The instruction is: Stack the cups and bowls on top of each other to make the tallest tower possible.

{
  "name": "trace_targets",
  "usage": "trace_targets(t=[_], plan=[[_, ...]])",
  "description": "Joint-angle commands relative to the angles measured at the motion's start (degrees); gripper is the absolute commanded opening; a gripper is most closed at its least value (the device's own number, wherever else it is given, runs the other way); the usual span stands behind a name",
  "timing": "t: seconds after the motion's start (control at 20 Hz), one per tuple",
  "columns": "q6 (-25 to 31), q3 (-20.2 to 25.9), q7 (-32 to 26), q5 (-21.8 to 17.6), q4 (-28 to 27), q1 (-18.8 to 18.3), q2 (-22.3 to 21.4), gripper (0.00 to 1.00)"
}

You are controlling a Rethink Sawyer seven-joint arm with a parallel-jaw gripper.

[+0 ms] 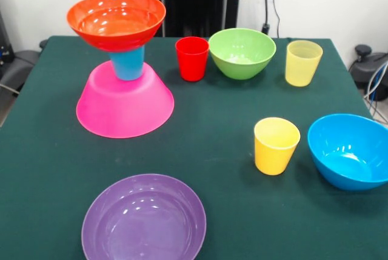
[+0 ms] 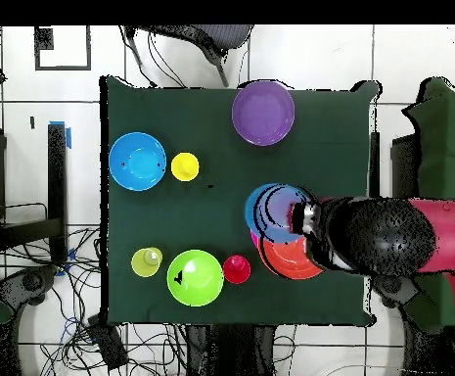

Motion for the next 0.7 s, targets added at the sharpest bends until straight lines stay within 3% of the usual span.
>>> trace_targets(t=[0.05, 0.4, 0.7], plan=[[5.6, 6.8, -27.9, -2.7, 5.7, -6.1, -1.0, 0.00], [8.6, 7.5, -37.6, -6.9, 2.6, -11.9, 3.9, 0.00], [7.9, 5.1, -42.7, -10.1, -1.5, -12.0, 11.3, 0.00]])
